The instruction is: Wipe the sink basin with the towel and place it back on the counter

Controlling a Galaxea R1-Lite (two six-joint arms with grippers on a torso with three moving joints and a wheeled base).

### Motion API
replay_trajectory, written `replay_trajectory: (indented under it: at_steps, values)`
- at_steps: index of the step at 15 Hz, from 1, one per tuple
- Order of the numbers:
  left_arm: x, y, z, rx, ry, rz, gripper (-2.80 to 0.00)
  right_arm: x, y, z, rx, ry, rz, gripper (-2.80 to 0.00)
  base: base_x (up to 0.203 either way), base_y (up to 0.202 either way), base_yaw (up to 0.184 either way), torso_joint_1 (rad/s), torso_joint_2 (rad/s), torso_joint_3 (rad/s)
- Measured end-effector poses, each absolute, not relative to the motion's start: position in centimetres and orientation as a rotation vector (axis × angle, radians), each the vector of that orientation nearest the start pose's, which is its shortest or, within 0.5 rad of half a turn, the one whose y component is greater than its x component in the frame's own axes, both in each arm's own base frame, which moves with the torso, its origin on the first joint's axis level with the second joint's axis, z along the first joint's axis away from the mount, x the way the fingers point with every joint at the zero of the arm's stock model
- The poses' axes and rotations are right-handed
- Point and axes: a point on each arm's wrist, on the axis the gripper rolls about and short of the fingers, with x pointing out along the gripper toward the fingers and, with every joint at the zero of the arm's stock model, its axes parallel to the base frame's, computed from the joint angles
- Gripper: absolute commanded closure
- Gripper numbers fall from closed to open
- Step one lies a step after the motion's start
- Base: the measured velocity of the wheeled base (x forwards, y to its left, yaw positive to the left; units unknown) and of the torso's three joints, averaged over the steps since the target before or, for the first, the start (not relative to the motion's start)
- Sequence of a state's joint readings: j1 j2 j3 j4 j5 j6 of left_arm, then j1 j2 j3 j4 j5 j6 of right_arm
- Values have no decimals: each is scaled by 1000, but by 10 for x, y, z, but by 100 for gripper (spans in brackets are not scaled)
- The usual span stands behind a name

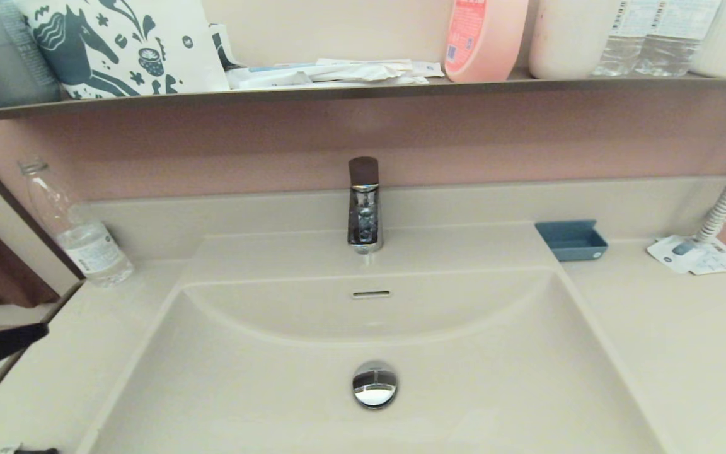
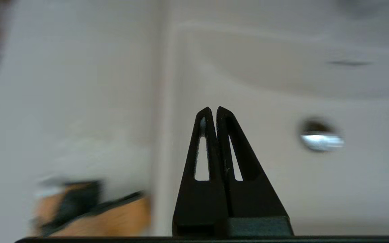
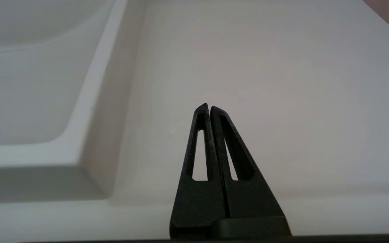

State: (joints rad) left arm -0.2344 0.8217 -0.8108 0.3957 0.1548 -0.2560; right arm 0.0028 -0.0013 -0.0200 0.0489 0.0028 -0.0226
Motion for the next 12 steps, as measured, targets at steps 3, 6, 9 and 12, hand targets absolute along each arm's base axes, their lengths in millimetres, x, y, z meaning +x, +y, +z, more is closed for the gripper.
replay_trajectory:
  at_steps: [3, 6, 9, 12]
  values:
    - [32, -6, 255, -213, 290, -96, 0, -24, 0, 76, -23, 28, 6, 0, 0, 0, 0, 0, 0, 0]
    - [0, 4, 254, -246, 179, 57, 0, -24, 0, 76, -23, 28, 6, 0, 0, 0, 0, 0, 0, 0]
    - [-33, 5, 239, -260, 105, 159, 0, -24, 0, 76, -23, 28, 6, 0, 0, 0, 0, 0, 0, 0]
    - [-49, 4, 210, -252, 86, 171, 0, -24, 0, 76, -23, 27, 6, 0, 0, 0, 0, 0, 0, 0]
